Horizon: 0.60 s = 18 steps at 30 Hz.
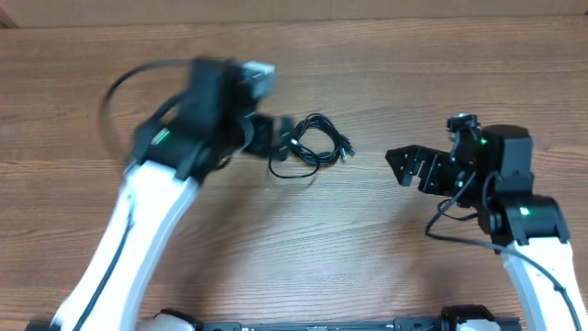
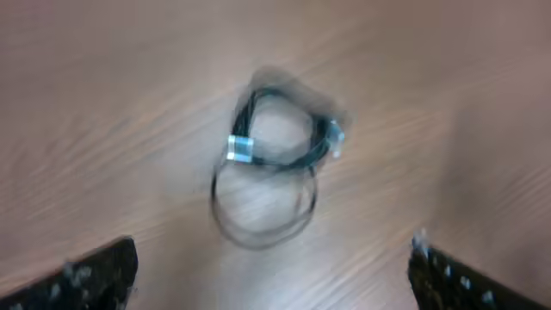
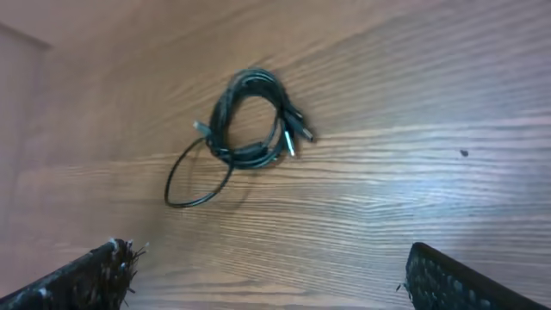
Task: Untangle cables
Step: 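Reach the left gripper to the cable bundle and grasp it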
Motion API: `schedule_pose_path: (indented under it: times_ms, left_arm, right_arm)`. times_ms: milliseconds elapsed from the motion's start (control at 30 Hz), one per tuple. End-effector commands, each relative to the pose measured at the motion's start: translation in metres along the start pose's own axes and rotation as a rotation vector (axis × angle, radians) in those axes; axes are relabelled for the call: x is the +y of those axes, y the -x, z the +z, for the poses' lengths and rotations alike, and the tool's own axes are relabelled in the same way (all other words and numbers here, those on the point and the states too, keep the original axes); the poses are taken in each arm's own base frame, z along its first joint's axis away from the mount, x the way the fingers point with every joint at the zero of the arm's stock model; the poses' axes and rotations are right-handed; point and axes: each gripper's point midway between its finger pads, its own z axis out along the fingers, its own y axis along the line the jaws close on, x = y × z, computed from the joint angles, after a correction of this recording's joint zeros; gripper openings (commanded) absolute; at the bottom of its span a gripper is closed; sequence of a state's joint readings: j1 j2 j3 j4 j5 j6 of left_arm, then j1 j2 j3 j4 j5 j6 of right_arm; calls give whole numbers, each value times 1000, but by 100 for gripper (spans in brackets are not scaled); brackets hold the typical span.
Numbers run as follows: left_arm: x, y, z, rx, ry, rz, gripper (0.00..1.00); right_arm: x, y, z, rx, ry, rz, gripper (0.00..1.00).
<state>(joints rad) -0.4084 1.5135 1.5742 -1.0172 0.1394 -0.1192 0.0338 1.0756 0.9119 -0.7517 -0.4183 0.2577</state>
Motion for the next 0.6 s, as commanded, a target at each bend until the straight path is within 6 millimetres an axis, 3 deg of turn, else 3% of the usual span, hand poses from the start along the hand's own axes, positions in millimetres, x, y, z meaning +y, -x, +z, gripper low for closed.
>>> schedule_pose_path:
  times_ms: [0, 233, 367, 567]
  left_arm:
    - [-4, 9, 43, 132, 73, 89, 100]
    - [7, -40, 121, 398, 109, 26, 100]
    - [15, -62, 151, 494, 125, 25, 100]
    - [20, -87, 179, 592, 123, 12, 100]
  right_arm:
    - [-3, 10, -7, -36, -51, 24, 100]
    - [-33, 13, -20, -51, -251, 33, 100]
    - [-34, 13, -21, -50, -256, 33, 100]
    - [-34, 12, -21, -47, -257, 32, 100]
